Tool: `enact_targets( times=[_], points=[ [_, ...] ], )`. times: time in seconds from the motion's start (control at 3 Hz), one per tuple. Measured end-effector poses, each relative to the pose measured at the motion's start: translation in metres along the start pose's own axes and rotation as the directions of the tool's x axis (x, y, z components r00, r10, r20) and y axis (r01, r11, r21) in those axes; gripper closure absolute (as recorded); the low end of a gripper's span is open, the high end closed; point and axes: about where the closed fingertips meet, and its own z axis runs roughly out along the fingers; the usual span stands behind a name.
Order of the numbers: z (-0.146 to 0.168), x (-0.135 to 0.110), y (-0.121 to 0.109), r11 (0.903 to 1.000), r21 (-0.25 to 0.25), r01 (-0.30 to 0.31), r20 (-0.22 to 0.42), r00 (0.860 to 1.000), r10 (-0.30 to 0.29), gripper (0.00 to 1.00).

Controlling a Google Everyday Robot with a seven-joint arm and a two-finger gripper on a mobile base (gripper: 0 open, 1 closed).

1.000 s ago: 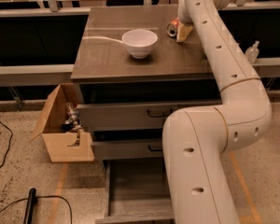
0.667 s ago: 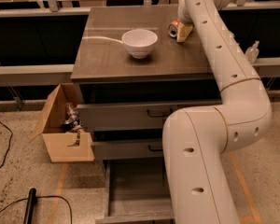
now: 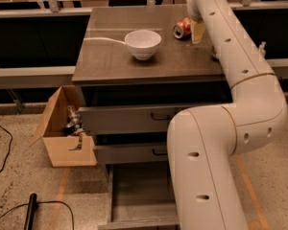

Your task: Place coke can into bottom drawer

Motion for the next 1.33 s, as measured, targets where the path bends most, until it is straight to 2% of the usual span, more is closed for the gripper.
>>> enact_targets(
  times=[0.33,0.67,1.0,1.33],
  points=[
    [-0.017,0.003,-0.002,0.9951,-0.03,0.094,-0.019,0.995,-0.095,0.0],
    [-0.013,-0.013,-0.003,0.9685,-0.047,0.244,-0.008,0.97,-0.245,0.0],
    [0.001,-0.032,-0.001,0.9162,-0.057,0.397,-0.001,0.918,-0.397,0.0],
    [0.016,-0.039,0.002,0.862,-0.075,0.501,-0.016,0.864,-0.504,0.0]
  ],
)
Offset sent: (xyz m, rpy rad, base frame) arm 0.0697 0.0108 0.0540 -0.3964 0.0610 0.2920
